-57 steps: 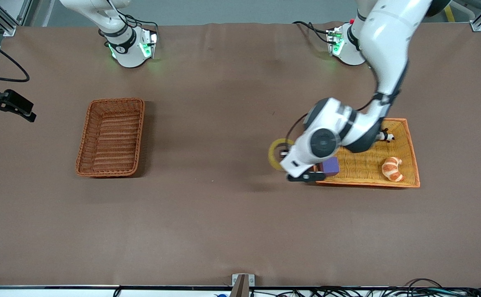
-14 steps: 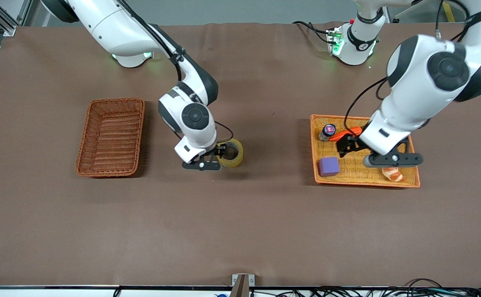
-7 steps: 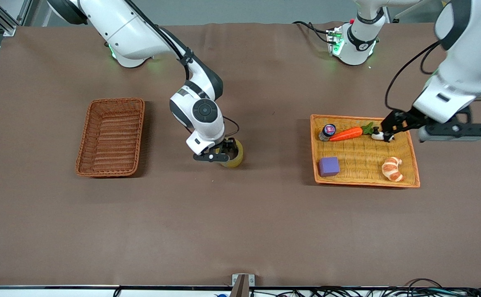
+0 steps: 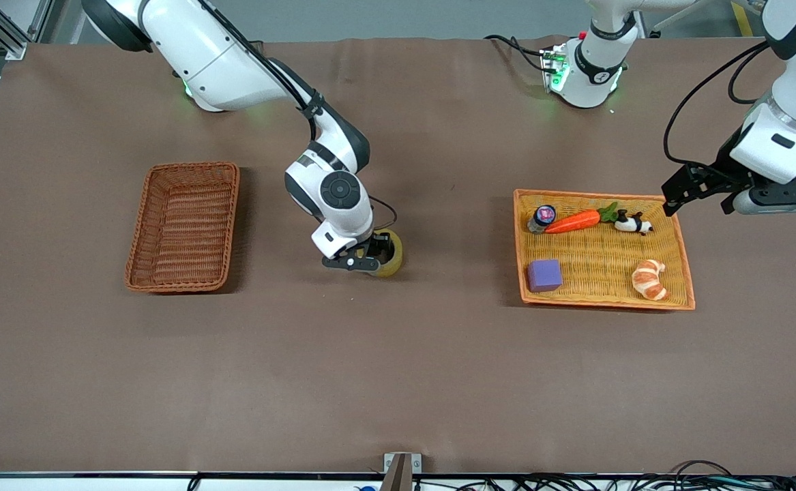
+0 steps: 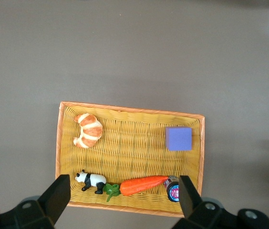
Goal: Move tape to another basket
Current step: 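Grasp the tape rim with the right gripper while the left gripper withdraws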
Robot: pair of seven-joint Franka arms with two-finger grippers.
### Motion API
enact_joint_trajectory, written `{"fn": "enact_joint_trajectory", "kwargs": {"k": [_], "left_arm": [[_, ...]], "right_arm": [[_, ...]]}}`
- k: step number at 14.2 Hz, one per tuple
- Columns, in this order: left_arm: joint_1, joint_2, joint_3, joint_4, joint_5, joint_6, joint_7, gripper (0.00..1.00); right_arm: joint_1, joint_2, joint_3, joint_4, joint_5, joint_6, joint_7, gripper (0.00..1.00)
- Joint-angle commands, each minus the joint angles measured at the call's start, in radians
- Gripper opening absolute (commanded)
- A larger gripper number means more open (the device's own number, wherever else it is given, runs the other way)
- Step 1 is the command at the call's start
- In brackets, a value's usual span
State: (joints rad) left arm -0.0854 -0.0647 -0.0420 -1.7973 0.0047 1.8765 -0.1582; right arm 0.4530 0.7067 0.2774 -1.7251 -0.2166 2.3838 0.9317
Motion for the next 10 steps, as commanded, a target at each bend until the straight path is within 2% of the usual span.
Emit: {"fn": "enact_joint_trajectory", "kwargs": {"k": [1, 2, 6, 8, 10], "left_arm": [[-0.017, -0.001, 0.011, 0.012, -0.014, -0.057, -0.003, 1.00], [-0.019, 0.000, 0.011, 0.010, -0.014, -0.077, -0.004, 1.00], [-0.019, 0.014, 0.010, 0.013, -0.011, -0.083, -0.011, 1.00], [-0.014, 0.022, 0.010, 0.009, -0.011, -0.083, 0.002, 0.97], [-0.010, 0.026, 0.010, 0.016, -0.011, -0.082, 0.008, 0.99]], "right_arm": [[0.003, -0.009, 0.005, -0.010, -0.021, 0.006, 0.087, 0.13], [0.000, -0.009, 0.006, -0.010, -0.020, 0.002, 0.090, 0.00], [-0.023, -0.018, 0.015, -0.005, -0.018, -0.012, 0.072, 0.00], [-0.097, -0.047, 0.083, 0.002, -0.018, -0.110, 0.055, 0.00], [-0.186, -0.119, 0.121, -0.001, -0.020, -0.210, 0.014, 0.00]]}}
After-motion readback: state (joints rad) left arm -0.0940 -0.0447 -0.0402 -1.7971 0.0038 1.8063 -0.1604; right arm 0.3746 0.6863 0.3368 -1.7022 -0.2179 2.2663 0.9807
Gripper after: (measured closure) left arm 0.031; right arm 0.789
